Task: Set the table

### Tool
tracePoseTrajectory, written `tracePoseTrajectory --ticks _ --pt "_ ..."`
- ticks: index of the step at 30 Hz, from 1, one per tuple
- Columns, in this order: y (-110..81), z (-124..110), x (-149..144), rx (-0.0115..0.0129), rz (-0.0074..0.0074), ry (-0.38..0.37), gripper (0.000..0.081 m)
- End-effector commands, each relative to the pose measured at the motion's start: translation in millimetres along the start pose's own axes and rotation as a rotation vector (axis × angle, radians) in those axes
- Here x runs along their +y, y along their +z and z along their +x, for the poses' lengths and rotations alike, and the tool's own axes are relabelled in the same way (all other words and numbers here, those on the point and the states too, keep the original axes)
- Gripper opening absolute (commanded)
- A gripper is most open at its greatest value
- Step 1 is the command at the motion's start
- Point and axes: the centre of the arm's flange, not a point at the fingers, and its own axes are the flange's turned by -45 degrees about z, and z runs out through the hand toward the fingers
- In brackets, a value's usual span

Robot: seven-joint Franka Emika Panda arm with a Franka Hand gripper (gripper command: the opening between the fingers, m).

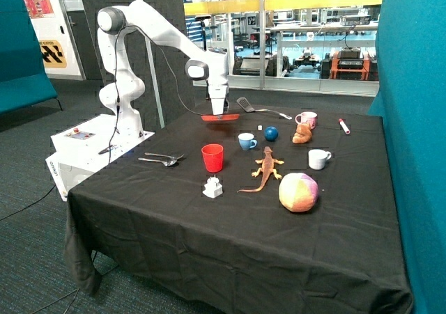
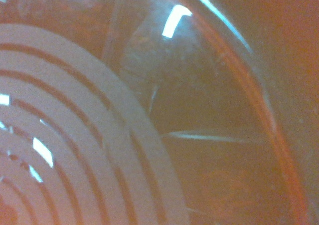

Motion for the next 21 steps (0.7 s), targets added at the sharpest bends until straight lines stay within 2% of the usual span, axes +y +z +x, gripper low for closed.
tracePoseTrajectory --ticks 1,13,21 --pt "-11.1 -24 15 0.0011 -0.0005 0.03 0.0" --pt "-20.1 -61 44 0.0011 -0.0005 0.091 0.0" --pt "-20.3 -77 58 0.0011 -0.0005 0.114 0.0"
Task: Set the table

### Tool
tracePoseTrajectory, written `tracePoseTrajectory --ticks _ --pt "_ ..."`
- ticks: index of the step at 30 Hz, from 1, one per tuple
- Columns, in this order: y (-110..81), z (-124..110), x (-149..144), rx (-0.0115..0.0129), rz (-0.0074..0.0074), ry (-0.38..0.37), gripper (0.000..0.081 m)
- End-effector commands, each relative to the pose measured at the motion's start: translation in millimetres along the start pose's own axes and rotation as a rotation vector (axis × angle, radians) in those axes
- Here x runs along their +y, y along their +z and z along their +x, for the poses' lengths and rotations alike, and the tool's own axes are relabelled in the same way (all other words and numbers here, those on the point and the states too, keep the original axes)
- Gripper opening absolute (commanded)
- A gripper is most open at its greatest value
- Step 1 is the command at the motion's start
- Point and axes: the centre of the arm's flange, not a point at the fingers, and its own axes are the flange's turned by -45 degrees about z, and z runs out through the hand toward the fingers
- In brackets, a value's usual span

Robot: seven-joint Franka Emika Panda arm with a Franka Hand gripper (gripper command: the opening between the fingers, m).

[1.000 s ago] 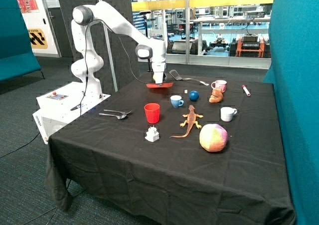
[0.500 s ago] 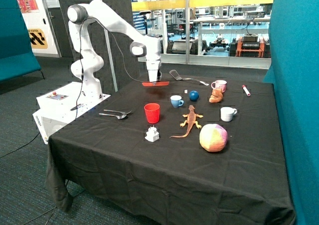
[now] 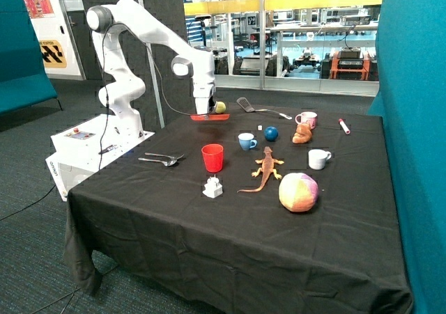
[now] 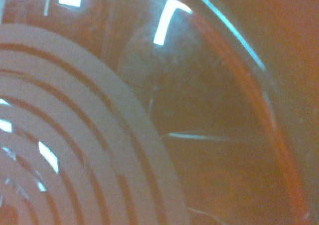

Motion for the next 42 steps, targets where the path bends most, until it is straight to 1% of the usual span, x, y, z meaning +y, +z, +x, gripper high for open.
tracePoseTrajectory --ticks 1,6,17,29,37,42 --pt "-3.5 -23 21 -0.0013 -0.0034 0.037 0.0" --pt "-4.6 -36 26 -0.0013 -0.0034 0.04 0.0" --pt "-6.6 -58 29 -0.0013 -0.0034 0.026 0.0" --pt "-5.5 -91 36 -0.0013 -0.0034 0.025 0.0" --pt "-1.7 -102 55 -0.0013 -0.0034 0.058 0.0" --pt "7.4 -106 66 -0.0012 -0.0034 0.093 0.0"
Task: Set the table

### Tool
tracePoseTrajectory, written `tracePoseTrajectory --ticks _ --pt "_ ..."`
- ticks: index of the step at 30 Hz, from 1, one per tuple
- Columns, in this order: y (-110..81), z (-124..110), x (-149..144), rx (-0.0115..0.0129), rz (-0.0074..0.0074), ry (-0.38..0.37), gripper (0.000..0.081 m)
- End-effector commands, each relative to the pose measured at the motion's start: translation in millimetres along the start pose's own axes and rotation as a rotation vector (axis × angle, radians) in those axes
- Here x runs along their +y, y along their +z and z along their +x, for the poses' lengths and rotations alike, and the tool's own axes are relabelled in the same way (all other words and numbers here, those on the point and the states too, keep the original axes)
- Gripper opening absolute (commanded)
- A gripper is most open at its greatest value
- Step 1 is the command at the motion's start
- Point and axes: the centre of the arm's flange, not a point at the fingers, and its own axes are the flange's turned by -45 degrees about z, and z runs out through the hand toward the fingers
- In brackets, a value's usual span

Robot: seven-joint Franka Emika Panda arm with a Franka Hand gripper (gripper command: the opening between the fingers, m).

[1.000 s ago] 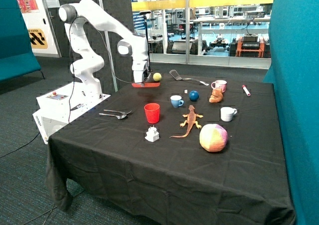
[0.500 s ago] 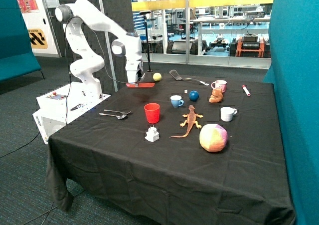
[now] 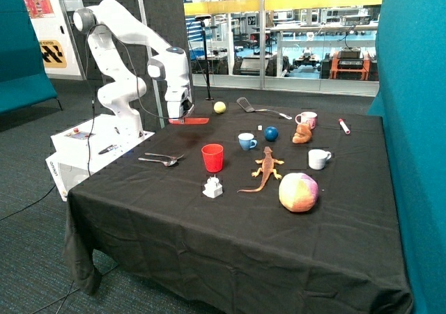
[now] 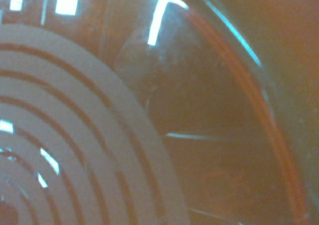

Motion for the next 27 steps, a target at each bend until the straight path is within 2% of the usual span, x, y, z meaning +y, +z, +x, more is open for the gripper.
tracePoseTrajectory --ticks 1,13,27 --pt "11.6 -11 20 0.0043 -0.004 0.043 0.0" --pt "19.7 -12 41 0.0044 -0.0039 0.067 0.0" --pt "16.1 -40 42 0.0044 -0.004 0.053 0.0"
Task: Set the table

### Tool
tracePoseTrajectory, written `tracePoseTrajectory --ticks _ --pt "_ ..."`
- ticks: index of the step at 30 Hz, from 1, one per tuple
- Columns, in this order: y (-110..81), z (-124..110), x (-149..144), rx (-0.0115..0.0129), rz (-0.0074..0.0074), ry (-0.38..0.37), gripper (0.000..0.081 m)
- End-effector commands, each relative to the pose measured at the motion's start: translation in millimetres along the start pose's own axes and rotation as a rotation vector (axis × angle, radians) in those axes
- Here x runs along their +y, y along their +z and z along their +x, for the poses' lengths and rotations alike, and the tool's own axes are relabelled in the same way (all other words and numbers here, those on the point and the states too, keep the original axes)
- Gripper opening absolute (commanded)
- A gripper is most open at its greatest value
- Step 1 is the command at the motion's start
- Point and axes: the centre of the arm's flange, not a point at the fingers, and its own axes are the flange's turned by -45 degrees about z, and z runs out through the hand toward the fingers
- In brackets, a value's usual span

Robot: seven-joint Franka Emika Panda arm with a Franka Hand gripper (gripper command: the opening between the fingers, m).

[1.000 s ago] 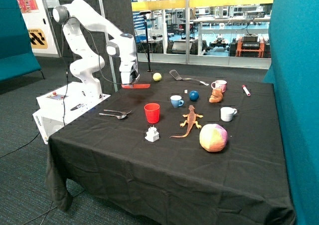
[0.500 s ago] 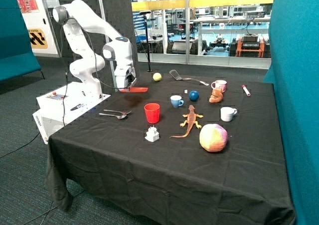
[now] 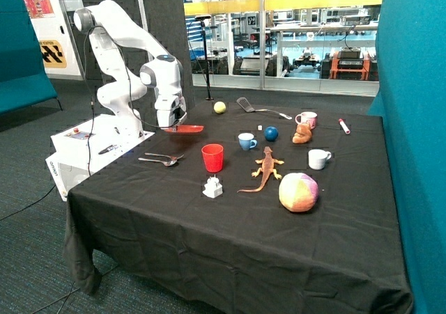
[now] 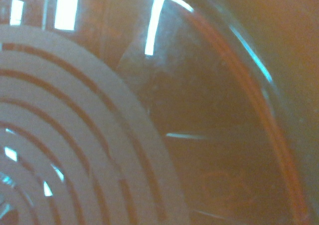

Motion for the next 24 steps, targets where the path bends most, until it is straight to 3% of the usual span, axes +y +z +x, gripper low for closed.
tracePoseTrajectory --ticks 1,13,24 --pt "-2.8 -18 3 0.0018 -0.0012 -0.005 0.0" --pt "0.0 -18 8 0.0018 -0.0012 -0.005 0.0" --pt "24.4 2 9 0.0018 -0.0012 0.014 0.0"
